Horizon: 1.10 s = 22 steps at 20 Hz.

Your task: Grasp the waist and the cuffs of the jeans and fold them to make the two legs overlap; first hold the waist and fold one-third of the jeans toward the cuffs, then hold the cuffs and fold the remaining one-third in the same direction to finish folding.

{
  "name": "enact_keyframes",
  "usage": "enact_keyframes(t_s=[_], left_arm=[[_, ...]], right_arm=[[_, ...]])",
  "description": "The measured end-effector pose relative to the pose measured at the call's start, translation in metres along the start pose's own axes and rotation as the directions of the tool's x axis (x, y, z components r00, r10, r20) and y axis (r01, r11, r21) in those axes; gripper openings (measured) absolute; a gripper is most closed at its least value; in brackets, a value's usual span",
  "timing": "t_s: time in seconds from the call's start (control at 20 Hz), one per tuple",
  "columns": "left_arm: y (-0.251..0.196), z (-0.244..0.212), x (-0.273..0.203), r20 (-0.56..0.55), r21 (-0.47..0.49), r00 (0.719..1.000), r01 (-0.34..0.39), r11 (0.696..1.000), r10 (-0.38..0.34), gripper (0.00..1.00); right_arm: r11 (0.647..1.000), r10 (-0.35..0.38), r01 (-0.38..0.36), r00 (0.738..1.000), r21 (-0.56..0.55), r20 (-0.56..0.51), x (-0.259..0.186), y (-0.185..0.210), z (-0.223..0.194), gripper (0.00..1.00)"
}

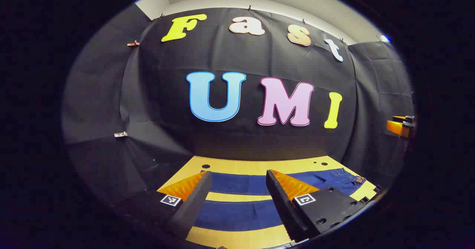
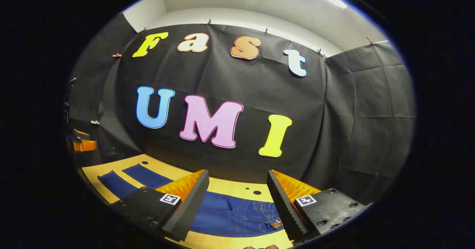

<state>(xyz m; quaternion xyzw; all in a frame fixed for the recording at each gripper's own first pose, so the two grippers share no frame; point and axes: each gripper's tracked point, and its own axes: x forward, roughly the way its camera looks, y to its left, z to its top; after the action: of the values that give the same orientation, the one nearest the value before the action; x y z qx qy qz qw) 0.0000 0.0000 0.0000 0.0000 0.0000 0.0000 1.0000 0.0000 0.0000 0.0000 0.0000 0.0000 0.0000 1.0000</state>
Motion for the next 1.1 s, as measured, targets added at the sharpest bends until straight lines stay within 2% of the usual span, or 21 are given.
enact_keyframes(t_s=[0.25,0.5,0.85,1.0,1.1], left_arm=[[0.031,-0.013,-0.004,-0.026,-0.010,0.998,-0.053,0.999,0.053,0.95],[0.031,-0.010,-0.001,-0.015,0.024,0.999,-0.048,0.999,0.048,0.95],[0.006,-0.017,0.004,-0.024,0.032,0.999,0.031,0.999,-0.030,0.95],[0.000,-0.041,0.001,-0.110,0.096,0.984,0.150,0.984,-0.139,0.95],[0.015,-0.061,0.006,-0.186,0.179,0.970,0.193,0.965,-0.160,0.94]], right_arm=[[0.999,-0.001,0.000,1.000,-0.051,-0.030,0.005,-0.004,-0.006,0.96],[0.997,-0.027,0.024,0.999,-0.073,-0.043,0.000,-0.015,-0.010,0.96],[0.996,-0.023,0.018,0.998,-0.086,-0.061,-0.001,-0.020,-0.015,0.96],[0.995,-0.005,-0.006,0.994,-0.102,-0.108,0.001,-0.027,-0.028,0.96],[0.997,0.029,-0.040,0.989,-0.071,-0.146,0.002,-0.024,-0.039,0.96]])
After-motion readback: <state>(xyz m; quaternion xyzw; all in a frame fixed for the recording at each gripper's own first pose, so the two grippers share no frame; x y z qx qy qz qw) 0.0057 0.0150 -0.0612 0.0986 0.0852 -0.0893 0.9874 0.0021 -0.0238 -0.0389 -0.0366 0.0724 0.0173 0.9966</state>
